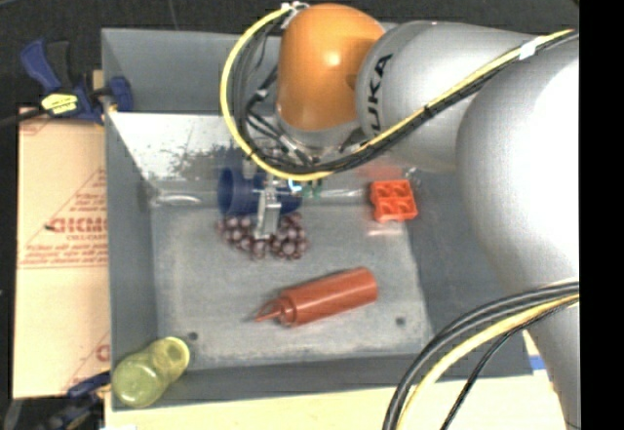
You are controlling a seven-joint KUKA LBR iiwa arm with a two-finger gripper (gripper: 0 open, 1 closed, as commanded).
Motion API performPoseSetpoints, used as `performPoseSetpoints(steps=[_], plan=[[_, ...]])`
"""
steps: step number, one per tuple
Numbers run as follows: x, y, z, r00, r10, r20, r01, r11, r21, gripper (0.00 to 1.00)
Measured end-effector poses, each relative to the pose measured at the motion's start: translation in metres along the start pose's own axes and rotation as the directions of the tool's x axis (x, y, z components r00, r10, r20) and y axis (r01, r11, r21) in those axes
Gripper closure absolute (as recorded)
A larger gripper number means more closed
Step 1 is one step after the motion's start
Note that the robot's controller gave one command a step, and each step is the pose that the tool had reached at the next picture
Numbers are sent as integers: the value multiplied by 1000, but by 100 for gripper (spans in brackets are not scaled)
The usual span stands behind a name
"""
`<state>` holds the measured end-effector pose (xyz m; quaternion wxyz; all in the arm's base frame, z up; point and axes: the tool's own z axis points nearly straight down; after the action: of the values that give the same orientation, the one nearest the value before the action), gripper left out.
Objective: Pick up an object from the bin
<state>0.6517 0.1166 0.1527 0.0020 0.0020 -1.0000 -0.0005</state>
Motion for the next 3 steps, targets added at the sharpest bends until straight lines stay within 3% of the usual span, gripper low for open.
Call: performPoseSetpoints(steps=[1,2,3], plan=[[-2,-1,-5,1000,3,8,-3,1000,-1,0],[8,-24,82,1000,26,8,-26,1000,-2,0],[6,-14,15,983,181,27,-181,983,-10,0]])
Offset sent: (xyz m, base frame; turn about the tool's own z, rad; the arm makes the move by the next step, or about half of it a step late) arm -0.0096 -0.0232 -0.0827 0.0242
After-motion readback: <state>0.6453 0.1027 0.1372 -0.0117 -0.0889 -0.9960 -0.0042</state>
